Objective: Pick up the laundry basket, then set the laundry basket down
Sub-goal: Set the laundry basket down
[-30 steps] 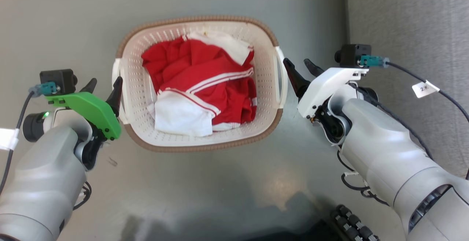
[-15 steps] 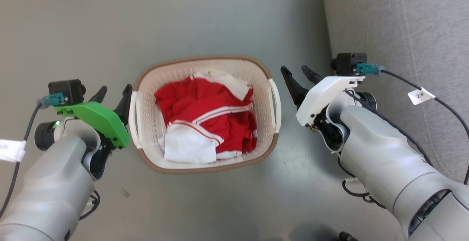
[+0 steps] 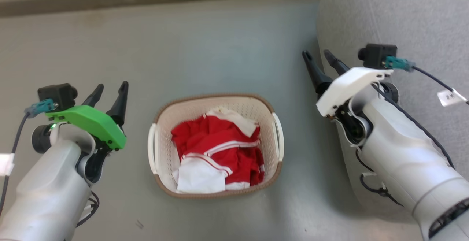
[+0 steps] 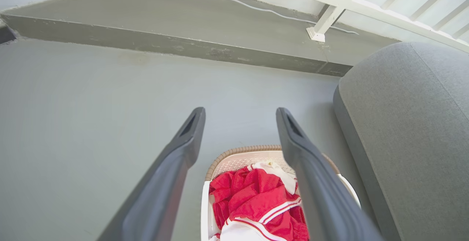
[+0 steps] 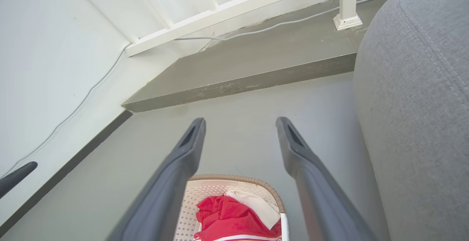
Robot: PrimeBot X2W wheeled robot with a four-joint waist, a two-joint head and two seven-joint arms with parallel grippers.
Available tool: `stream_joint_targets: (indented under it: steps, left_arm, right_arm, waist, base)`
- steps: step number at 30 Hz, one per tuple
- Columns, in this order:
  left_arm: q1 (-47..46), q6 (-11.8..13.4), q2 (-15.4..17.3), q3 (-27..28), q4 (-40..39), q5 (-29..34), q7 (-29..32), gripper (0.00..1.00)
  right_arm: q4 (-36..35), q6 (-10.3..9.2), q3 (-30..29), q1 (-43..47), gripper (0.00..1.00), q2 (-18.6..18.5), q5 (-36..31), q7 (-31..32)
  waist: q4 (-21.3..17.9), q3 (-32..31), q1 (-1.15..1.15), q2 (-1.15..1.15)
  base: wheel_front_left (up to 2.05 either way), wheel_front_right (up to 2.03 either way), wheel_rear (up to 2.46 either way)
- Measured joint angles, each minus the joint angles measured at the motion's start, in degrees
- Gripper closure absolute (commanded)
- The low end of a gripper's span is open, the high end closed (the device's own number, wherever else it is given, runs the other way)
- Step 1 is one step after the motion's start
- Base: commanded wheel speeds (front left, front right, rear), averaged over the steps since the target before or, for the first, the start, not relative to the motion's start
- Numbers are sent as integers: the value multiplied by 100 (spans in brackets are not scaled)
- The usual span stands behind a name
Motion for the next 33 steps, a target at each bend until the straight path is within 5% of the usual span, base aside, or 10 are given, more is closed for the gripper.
stream_joint_targets:
  steps: [17, 33]
  left_arm:
    - [1251, 62, 23, 1557, -1131, 1053, 0, 0]
    - [2483, 203, -86, 2568, -2273, 2027, -1, 0]
  right_arm:
    - [-1839, -390, -1447, 1538, 0, -446, -1448, -9]
    - [-3290, -804, -2493, 2876, 0, -397, -2476, -9]
  waist:
    - [219, -1295, 0, 0]
    - [331, -1616, 0, 0]
  base:
    - [0, 0, 0]
    - [0, 0, 0]
